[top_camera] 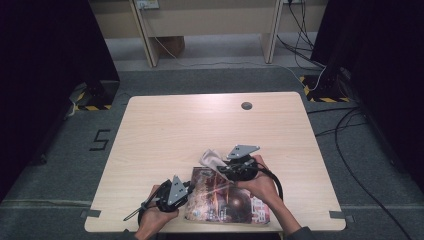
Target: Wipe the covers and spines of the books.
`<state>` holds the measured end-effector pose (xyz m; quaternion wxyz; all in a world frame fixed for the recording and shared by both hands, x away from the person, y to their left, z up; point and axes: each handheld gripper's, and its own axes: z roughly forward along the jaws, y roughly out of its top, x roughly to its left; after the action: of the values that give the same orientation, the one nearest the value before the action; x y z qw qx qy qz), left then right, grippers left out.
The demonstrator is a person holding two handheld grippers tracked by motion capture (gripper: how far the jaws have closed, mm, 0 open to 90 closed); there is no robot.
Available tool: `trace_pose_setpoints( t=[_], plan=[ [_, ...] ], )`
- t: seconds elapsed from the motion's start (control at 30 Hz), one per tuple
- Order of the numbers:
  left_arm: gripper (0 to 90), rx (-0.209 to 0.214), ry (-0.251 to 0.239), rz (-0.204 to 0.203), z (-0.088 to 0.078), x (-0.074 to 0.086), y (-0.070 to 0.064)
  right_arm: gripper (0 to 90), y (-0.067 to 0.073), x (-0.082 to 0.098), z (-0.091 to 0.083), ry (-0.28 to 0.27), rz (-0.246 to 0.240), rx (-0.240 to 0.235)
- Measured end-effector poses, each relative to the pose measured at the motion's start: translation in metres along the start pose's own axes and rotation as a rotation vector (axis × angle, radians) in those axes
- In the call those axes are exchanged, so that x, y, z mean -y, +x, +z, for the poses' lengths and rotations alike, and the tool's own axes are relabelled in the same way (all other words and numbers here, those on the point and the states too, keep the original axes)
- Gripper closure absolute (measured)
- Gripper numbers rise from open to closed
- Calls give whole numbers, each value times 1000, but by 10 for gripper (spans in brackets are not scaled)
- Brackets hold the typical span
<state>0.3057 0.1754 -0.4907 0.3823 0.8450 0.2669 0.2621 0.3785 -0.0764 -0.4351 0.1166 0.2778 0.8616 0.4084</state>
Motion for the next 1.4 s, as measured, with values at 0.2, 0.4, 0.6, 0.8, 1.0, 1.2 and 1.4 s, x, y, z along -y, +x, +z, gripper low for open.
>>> trace_pose_setpoints(
  t=[0.2, 0.4, 0.6, 0.8, 1.0, 1.2, 1.4],
  plan=[
    [772, 3, -5, -2, -1, 0, 0, 749, -7, 5, -2, 18, 10, 23],
    [770, 3, -7, 0, -1, 0, 1, 748, -23, 19, -9, 46, 44, 55],
    [769, 3, -7, 4, -1, -1, 1, 748, -25, 21, -12, 52, 45, 66],
    [767, -1, -5, 7, 0, -1, 1, 747, -10, 5, -3, 38, -1, 43],
    [765, -3, -2, 7, 0, -1, 0, 745, 11, -16, 9, 19, -52, 17],
    [763, -4, -1, 9, 0, 0, 0, 743, 29, -31, 17, 8, -93, 7],
    [761, -12, 2, 19, 0, -1, 0, 740, 32, -34, 19, -12, -110, -2]
  ],
)
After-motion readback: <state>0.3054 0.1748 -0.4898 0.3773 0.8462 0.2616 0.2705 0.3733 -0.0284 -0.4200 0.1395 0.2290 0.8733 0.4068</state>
